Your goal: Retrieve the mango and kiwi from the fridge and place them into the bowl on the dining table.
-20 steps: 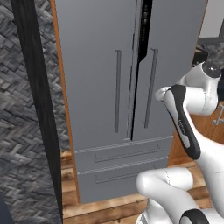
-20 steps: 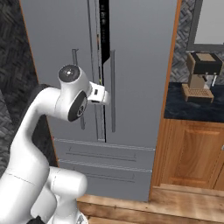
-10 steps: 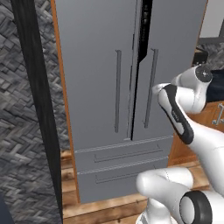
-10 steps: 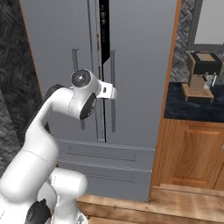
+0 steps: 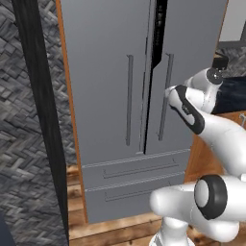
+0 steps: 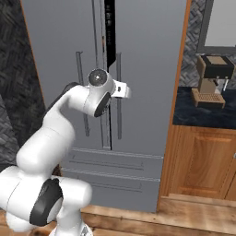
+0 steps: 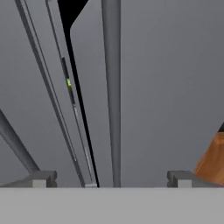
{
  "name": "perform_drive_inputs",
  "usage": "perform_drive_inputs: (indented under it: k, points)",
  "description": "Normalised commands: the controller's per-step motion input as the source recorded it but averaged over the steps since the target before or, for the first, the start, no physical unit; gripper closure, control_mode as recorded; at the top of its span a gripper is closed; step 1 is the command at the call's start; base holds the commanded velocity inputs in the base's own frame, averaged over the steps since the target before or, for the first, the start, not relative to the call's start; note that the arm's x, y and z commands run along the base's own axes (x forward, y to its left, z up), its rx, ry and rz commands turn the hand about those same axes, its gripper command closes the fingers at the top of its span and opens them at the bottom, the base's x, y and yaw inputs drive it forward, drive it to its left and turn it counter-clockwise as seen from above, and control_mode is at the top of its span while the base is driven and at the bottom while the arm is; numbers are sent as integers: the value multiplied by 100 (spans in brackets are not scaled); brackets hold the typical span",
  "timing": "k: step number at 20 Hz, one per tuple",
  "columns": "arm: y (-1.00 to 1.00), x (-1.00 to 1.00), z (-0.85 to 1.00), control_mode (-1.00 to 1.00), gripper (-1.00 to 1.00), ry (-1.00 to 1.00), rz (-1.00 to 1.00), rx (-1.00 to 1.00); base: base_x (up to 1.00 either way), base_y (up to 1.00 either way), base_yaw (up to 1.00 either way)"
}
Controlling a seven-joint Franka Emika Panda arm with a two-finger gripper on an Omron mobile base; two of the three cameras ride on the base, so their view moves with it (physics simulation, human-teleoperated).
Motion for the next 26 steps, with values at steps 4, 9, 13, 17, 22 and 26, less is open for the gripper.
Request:
perform_drive_inputs:
  k: [4,9,13,17,22,26]
  points:
    - [0,49,-8,-100,-100,0,0,0,0,0,0]
    - [0,49,-20,-100,-100,-9,0,0,0,0,0]
    - [0,55,-30,-100,-100,-11,0,0,0,0,0]
    - [0,54,-24,-100,-100,-5,0,0,0,0,0]
    - [-3,55,-3,-100,-100,0,0,0,0,0,0]
    - [-21,60,0,-100,-100,5,0,1,0,0,0]
